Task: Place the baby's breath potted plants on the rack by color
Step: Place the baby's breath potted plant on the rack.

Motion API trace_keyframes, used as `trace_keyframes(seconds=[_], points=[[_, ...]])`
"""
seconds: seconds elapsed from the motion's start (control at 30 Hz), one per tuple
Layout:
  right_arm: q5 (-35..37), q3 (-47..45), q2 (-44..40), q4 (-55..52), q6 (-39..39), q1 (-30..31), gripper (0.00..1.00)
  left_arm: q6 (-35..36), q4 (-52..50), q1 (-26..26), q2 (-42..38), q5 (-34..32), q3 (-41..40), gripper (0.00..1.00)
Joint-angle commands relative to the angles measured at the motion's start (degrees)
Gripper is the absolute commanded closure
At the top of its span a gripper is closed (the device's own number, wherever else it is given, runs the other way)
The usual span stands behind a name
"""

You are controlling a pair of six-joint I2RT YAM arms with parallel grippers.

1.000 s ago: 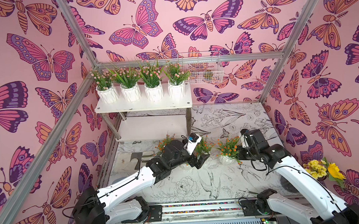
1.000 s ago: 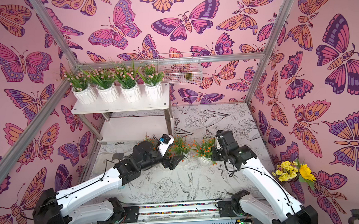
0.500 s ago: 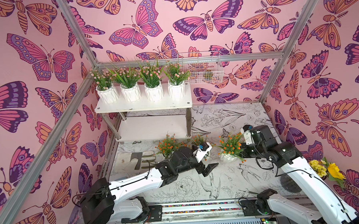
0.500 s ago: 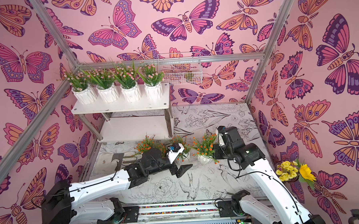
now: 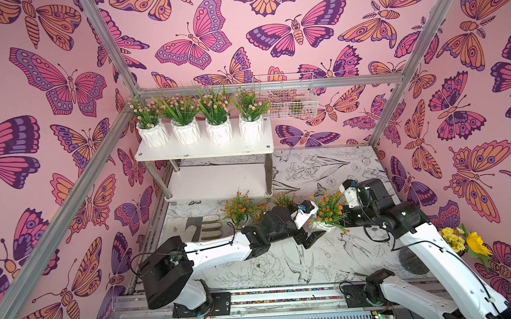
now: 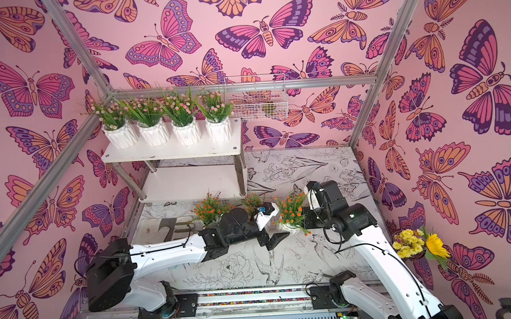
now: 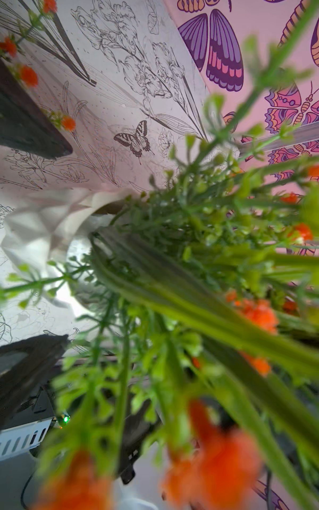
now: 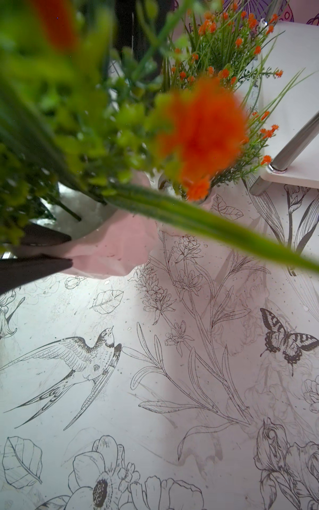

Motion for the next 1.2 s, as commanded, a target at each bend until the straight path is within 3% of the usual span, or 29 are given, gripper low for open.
trace_keyframes(seconds=[0.0, 1.1, 1.17], points=[[-2.31, 1.77, -0.14, 2.51, -0.18, -0.16, 0.99, 0.46, 2.39, -0.4, 1.72, 1.47, 2.35, 0.0], [-6.37, 0.19, 0.39, 5.24, 0.01, -0.2, 0.99, -0.41, 2.56, -0.85, 9.06, 2.79, 6.55, 0.0], [-6.32, -0.08, 0.3, 5.24, 0.06, -0.15, 0.98, -0.41, 2.65, -0.78, 9.08, 2.75, 6.55, 0.03]])
